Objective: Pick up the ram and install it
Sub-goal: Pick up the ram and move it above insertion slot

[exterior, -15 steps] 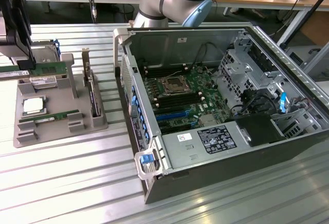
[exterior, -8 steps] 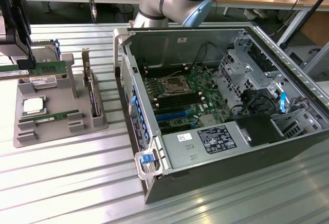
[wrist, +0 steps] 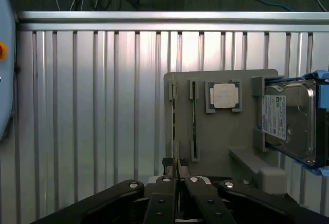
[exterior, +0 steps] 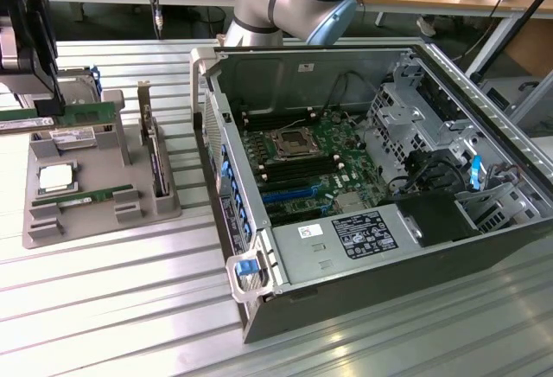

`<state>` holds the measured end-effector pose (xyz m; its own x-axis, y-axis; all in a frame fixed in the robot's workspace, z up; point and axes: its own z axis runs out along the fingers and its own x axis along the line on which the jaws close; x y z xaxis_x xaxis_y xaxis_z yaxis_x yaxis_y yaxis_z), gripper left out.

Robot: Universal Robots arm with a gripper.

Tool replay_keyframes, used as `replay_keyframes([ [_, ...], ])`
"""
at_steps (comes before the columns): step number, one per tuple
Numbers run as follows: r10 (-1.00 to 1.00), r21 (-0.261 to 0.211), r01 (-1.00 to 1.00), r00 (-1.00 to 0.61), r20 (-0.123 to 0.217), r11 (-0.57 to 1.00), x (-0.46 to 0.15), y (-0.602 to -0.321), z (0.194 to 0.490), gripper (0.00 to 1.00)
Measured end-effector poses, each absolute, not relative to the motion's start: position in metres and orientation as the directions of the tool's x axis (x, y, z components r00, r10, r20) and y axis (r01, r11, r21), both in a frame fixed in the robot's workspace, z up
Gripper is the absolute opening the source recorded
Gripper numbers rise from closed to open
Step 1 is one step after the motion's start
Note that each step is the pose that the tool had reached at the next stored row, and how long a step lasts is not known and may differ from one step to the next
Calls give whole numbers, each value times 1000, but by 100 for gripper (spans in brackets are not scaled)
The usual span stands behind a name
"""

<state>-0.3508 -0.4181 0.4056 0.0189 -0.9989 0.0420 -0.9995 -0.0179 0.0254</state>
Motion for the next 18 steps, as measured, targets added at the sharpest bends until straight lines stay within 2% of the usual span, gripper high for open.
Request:
replay_keyframes([
  [18,-999,25,-1000,19,43,-18,-331,-418,406,12],
])
